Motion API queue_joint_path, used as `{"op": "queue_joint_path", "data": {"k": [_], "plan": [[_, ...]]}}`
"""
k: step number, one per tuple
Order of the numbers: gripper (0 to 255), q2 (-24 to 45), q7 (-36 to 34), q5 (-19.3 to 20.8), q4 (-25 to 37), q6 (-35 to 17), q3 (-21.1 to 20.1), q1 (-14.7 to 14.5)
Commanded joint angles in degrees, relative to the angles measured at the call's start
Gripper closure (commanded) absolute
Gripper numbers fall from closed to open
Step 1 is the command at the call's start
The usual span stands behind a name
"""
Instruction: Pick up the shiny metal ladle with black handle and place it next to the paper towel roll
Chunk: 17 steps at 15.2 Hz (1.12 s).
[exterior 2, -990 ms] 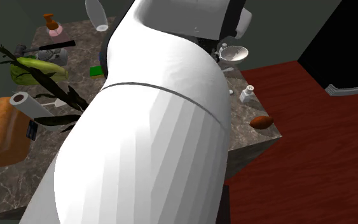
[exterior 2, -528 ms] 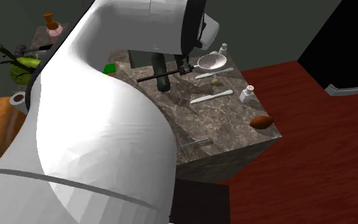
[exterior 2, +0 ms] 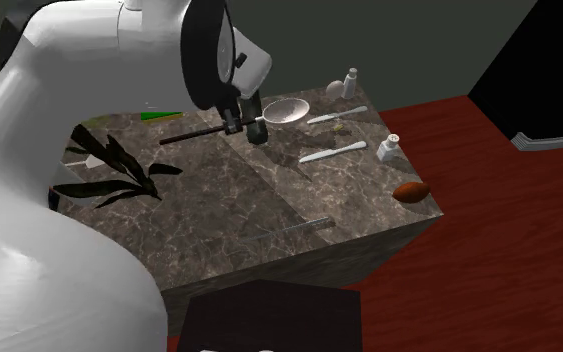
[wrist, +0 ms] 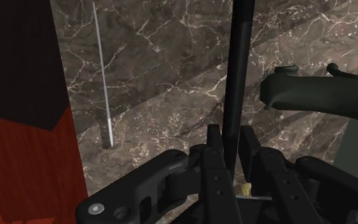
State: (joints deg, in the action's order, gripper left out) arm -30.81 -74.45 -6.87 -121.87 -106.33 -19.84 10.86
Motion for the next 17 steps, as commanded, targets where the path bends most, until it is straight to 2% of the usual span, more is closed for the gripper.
{"op": "queue_joint_path", "data": {"k": [1, 9, 17], "plan": [[255, -1.55, -2.24, -0.75, -0.75, 0.64, -1.63, -0.92], [255, -5.7, -12.07, -4.05, -0.91, 3.6, -9.32, -4.45], [255, -6.15, -22.76, -6.81, 3.01, 6.4, -18.44, -6.5]]}}
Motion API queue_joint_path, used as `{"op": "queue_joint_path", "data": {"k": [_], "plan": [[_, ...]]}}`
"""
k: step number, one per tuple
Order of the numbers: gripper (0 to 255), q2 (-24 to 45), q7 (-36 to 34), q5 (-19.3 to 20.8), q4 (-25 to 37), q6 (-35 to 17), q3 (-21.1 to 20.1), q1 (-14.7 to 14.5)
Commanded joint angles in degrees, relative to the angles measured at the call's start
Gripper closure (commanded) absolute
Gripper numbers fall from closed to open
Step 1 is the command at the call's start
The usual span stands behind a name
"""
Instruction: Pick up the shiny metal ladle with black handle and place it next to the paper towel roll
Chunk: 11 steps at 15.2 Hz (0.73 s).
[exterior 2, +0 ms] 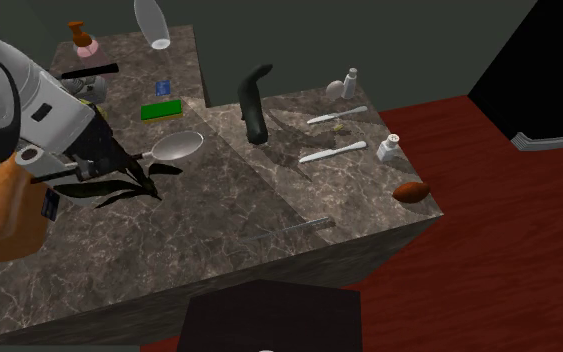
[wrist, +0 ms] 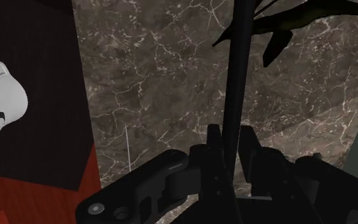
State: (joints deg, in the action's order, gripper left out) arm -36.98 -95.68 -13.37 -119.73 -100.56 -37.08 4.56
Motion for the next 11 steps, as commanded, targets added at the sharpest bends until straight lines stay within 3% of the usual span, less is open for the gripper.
{"op": "queue_joint_path", "data": {"k": [1, 6, 11], "plan": [[255, 0.23, -2.92, -0.56, 1.65, 0.96, -2.48, -0.29], [255, 2.12, -10.12, -1.34, 6.44, 2.5, -9.48, 0.11], [255, 5.39, -17.74, -1.05, 12.85, 4.0, -18.17, 2.42]]}}
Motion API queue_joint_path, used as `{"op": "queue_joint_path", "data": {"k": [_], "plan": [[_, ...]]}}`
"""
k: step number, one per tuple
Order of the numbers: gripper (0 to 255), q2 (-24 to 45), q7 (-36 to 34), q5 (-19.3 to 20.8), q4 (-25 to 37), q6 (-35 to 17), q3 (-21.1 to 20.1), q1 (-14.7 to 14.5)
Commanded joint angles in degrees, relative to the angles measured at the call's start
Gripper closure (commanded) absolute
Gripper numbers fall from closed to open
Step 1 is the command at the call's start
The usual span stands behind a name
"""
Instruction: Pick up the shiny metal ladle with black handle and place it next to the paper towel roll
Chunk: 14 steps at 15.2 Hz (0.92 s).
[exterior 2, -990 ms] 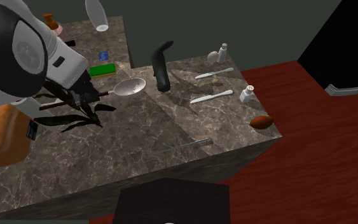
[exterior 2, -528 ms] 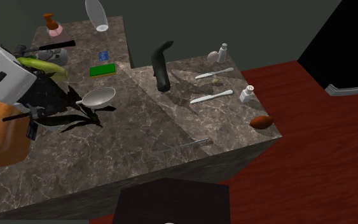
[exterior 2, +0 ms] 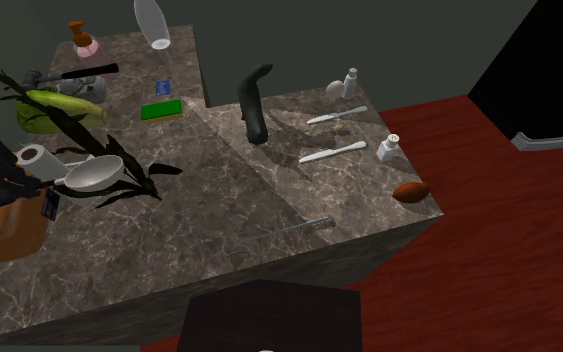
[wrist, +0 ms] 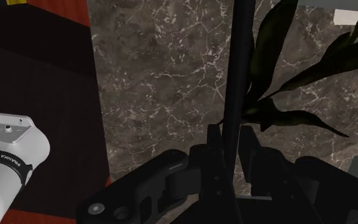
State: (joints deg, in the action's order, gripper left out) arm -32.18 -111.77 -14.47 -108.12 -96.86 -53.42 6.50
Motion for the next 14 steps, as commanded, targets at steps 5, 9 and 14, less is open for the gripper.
{"op": "queue_joint_path", "data": {"k": [5, 9, 14], "plan": [[255, 4.99, -9.7, 1.7, 9.46, 2.02, -13.99, 6.39], [255, 7.48, -15.71, 2.85, 18.09, 4.24, -29.01, 17.16], [255, 6.14, -15.32, 1.61, 13.27, 0.49, -27.59, 15.07]]}}
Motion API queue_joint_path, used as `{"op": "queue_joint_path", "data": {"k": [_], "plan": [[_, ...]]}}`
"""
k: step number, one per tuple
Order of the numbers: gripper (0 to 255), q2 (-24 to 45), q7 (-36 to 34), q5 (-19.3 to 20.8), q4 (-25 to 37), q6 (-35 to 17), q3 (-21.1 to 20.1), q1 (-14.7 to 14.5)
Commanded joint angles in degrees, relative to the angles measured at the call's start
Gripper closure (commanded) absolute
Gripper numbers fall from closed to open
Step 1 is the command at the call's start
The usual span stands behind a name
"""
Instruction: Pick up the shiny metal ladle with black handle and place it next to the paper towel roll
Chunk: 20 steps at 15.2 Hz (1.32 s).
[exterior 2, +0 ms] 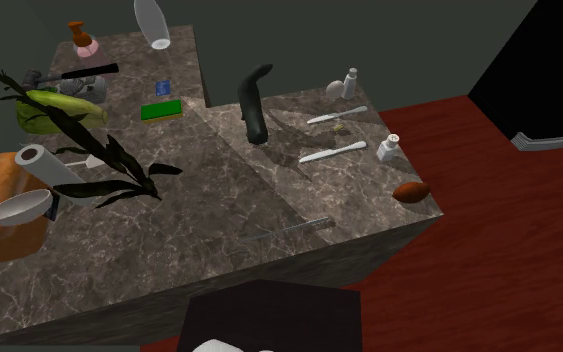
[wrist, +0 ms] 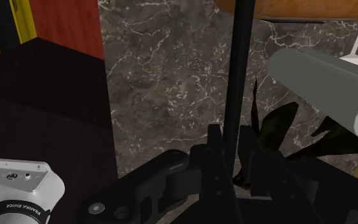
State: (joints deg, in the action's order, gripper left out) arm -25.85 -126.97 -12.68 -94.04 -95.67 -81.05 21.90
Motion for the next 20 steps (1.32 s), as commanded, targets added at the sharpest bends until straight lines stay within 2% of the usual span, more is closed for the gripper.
{"op": "queue_joint_path", "data": {"k": [1, 10, 20], "plan": [[255, -0.34, -0.13, -0.32, -1.72, -1.45, 0.17, -0.68], [255, -1.51, -0.19, -1.62, -9.11, -8.06, -0.05, -2.48], [255, -2.45, -0.34, -3.17, -15.88, -15.17, -2.76, -2.07]]}}
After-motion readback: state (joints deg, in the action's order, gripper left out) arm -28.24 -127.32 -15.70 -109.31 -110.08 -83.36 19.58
